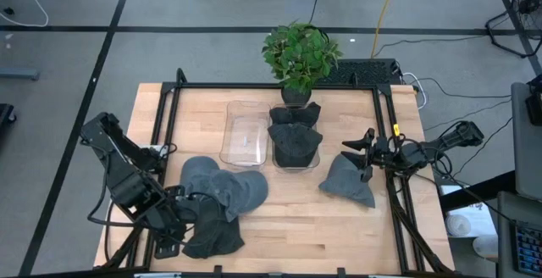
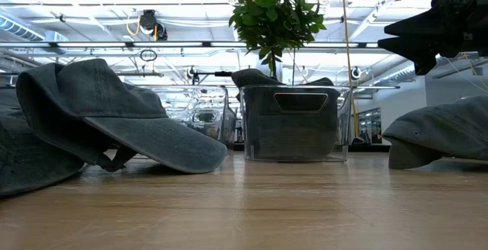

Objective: Pick & Place hat
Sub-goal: Put the black cap into the right transparent bin

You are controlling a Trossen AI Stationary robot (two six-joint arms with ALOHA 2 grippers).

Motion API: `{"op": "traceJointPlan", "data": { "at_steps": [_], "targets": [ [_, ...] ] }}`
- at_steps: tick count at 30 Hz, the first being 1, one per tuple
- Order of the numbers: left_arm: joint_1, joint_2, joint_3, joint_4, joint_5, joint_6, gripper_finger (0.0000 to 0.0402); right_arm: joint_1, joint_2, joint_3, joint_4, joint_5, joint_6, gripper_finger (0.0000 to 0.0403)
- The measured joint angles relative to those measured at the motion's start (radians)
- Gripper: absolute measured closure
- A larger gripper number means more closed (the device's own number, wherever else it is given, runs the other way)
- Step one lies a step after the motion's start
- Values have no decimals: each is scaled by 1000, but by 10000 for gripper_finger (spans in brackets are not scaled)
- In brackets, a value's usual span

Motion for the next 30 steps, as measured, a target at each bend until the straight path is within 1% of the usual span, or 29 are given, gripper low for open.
{"op": "traceJointPlan", "data": {
  "at_steps": [6,11,15,19,25,27,30],
  "targets": [
    [14,0,0,37,0,25,204,0,0,0,0,0,0,243],
    [30,0,0,70,3,-44,197,0,0,0,0,0,0,243],
    [55,0,0,66,74,-80,184,0,0,0,0,0,0,243],
    [62,0,0,64,105,-90,153,0,0,0,0,0,0,243],
    [63,0,-16,66,129,-86,77,0,0,0,0,0,0,243],
    [62,0,-24,67,121,-91,57,0,0,0,0,0,0,243],
    [53,16,-36,52,66,-94,41,0,0,0,0,0,0,243]
  ]
}}
